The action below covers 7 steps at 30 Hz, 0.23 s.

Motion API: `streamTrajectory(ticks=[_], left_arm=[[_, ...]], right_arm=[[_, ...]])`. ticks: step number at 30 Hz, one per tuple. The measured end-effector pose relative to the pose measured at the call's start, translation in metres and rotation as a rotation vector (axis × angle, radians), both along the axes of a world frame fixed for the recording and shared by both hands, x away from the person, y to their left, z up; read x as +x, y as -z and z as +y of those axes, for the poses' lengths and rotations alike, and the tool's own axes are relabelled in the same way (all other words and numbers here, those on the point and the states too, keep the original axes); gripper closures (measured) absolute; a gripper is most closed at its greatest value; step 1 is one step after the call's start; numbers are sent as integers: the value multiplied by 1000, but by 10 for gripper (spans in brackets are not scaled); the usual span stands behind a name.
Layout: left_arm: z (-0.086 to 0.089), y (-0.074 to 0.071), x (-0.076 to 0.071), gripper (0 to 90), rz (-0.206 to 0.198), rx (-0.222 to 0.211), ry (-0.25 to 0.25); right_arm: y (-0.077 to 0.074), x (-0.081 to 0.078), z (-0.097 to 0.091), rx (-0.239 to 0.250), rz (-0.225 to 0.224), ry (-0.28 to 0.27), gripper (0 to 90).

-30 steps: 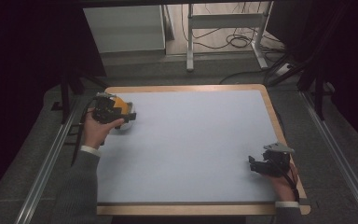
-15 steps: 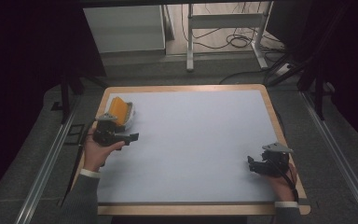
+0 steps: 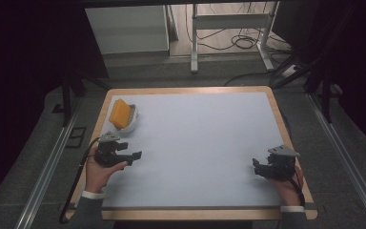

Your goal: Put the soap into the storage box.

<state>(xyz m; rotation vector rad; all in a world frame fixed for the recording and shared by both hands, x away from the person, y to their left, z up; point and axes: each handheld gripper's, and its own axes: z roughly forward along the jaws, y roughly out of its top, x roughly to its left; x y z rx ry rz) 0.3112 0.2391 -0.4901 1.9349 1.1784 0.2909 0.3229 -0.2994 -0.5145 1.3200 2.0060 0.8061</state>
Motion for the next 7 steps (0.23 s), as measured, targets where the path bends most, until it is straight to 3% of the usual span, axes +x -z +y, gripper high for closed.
streamTrajectory(ticks=[7], left_arm=[[-4,3,2,236,11,9,4]], right_arm=[[-2,-1,1,1,-18,-11,98]])
